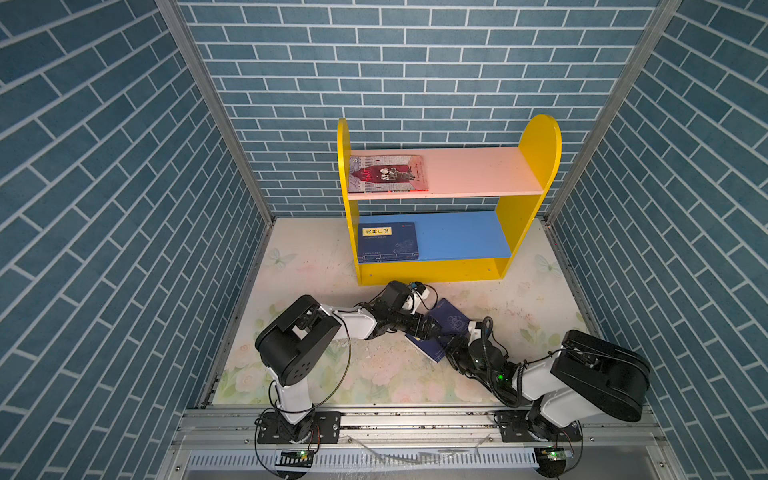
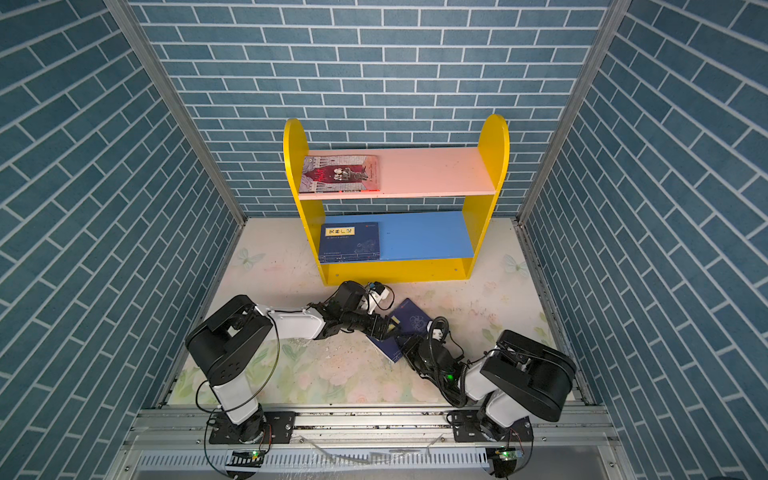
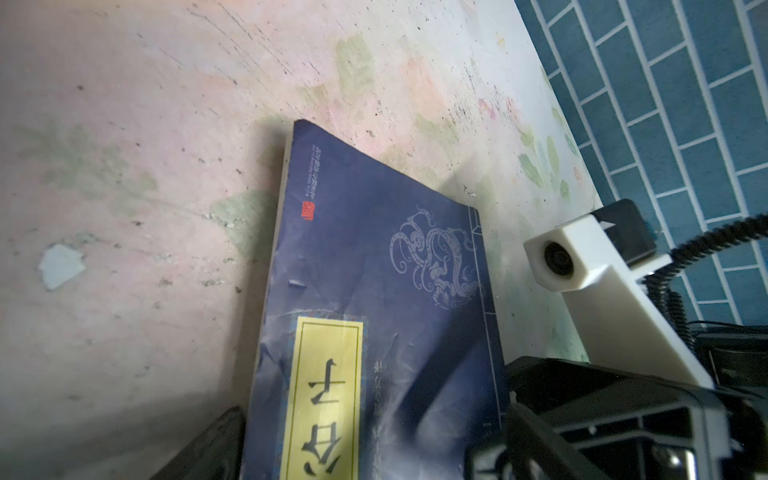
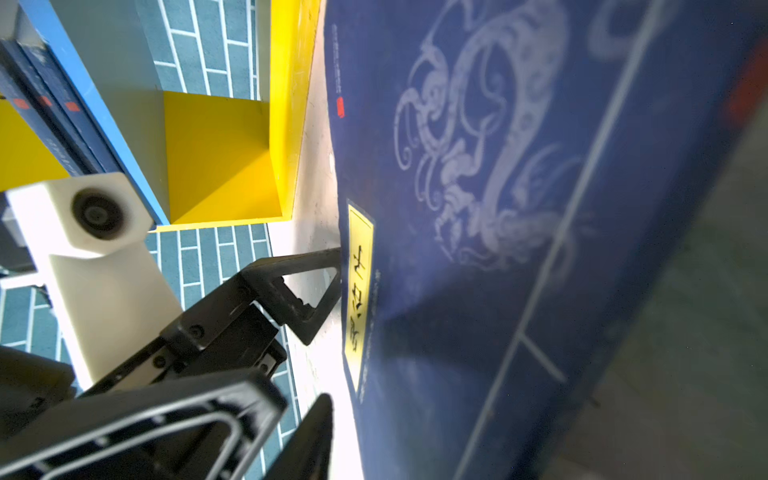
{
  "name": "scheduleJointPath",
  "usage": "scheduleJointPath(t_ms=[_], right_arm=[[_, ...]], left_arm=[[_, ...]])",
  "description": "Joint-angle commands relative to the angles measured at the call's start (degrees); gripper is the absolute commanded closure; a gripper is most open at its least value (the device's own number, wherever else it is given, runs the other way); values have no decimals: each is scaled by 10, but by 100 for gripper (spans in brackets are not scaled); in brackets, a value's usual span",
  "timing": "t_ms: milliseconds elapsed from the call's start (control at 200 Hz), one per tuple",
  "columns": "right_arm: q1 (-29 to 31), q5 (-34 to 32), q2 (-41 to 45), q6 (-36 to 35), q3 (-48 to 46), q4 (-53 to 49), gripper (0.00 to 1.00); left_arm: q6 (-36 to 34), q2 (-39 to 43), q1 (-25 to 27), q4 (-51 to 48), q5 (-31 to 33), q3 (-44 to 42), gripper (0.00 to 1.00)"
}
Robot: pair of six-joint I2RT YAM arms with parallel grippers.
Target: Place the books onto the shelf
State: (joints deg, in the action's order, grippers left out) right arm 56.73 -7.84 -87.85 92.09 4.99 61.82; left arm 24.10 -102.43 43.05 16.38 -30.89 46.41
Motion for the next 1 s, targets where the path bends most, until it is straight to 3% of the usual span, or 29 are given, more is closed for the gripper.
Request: scheduleJointPath(t_ms=[0, 225, 440, 555, 690, 885, 990], right_arm=[[4, -5, -43, -1, -17, 12, 60], [9, -13, -88, 8, -27, 92, 85], [12, -16, -76, 11, -40, 125, 93], [12, -7, -33, 9, -32, 89, 94], [12, -1, 86, -10, 0, -51, 94], [13, -29, 365, -96, 124, -527, 93], [10, -43, 469, -79, 113, -595, 93]], left_arm=[[9, -16, -2, -99, 0, -31, 1], [-35, 50, -7, -163, 66, -22, 2], [-70, 101, -14, -275, 60, 62, 1], [-89, 121, -23, -356, 35, 121, 1], [-107, 161, -34, -448, 16, 170, 0], [-146, 235, -39, -569, 17, 217, 0], [-135, 268, -53, -595, -18, 233, 0]])
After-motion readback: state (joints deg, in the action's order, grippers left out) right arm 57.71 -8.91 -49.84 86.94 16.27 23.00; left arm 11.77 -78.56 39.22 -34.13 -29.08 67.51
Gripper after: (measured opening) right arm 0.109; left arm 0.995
